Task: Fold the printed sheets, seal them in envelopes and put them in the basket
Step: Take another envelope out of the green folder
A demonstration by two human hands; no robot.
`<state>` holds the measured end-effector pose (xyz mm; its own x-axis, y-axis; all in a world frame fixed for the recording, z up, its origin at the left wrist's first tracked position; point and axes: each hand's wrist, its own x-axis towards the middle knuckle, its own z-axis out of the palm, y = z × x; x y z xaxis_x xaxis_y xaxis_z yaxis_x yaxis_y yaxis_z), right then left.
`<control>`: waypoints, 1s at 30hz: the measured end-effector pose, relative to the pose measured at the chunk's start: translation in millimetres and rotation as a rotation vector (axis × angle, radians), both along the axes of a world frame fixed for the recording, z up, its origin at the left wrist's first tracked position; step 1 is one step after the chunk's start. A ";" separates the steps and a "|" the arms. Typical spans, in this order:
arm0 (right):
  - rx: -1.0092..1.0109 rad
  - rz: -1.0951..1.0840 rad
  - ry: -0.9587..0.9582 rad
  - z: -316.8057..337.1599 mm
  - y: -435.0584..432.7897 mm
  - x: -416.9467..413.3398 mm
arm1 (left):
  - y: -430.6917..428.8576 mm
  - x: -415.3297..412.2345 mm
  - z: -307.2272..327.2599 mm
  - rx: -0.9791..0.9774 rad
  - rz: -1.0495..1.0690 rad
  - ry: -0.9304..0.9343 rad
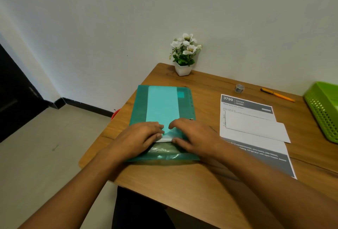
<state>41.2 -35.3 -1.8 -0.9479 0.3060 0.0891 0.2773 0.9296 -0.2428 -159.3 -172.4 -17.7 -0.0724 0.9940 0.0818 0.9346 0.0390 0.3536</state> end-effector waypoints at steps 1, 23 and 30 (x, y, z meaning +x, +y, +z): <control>0.019 0.017 0.019 1.7 -2.4 -0.6 | 0.4 0.4 2.5 0.012 0.014 -0.003; -0.350 -0.172 0.082 5.0 3.9 -9.1 | 2.4 -3.7 -3.5 0.028 0.092 -0.144; -0.688 -0.126 0.187 33.1 10.9 13.5 | 8.7 -4.6 0.5 -0.044 0.086 -0.142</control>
